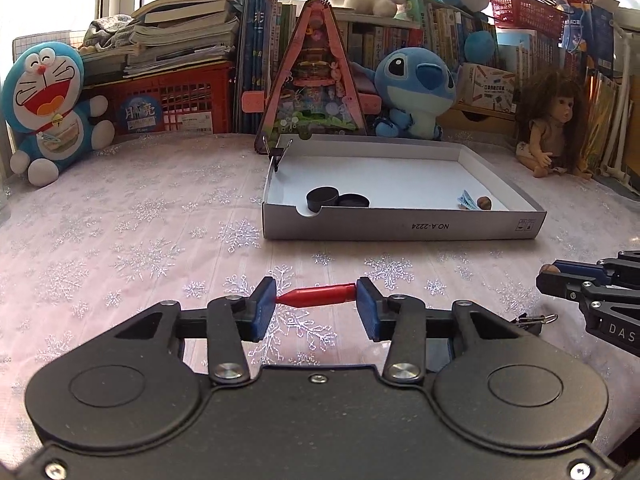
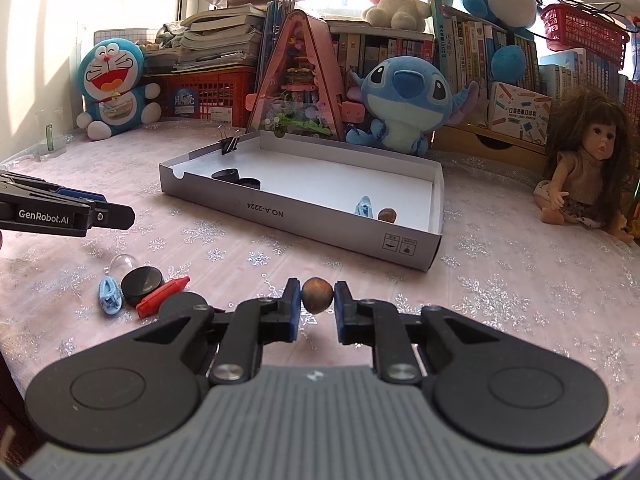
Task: Organize rigid objects
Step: 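Carry the red marker in the left gripper while the right gripper carries the nut over the tray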
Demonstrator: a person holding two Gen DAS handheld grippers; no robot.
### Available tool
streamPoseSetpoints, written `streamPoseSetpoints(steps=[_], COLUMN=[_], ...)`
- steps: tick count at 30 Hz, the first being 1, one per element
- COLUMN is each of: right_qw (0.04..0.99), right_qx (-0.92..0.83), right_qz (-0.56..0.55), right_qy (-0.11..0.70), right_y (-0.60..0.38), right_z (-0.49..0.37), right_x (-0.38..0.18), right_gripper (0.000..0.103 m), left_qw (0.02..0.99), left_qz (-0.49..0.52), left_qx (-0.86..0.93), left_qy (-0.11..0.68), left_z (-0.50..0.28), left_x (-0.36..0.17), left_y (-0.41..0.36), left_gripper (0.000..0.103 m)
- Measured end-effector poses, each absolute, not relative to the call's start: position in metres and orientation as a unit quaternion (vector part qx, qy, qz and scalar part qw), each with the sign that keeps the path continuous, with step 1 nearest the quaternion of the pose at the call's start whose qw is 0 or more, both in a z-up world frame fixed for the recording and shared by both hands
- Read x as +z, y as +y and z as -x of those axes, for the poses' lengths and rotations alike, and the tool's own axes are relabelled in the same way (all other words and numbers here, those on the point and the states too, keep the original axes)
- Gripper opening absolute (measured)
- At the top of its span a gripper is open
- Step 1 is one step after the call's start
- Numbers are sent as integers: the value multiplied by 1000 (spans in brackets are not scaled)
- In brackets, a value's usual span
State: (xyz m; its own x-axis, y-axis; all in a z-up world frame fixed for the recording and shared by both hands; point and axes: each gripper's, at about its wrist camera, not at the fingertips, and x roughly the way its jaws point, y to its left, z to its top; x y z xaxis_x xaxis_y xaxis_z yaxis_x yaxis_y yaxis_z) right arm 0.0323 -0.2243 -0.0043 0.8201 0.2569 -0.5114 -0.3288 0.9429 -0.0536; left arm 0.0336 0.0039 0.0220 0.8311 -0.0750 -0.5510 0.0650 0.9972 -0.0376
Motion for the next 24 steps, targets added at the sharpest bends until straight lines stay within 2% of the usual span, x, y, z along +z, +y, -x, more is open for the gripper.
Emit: streamPoseSetpoints(steps=[14,24], right_qw=[958,950], right_qx=[112,98], right_qz=[25,-30], right_qy=[265,295], right_y=[-242,-259], right_z=[-82,-146], right_x=[18,34], right_gripper=[22,22], left_qw=[961,950], left_qz=[14,32], left_qx=[-55,-66], left_qy=[272,305], left_z=[-97,-170], left_x=[60,68], left_y=[-1,-1], left_gripper=[41,41])
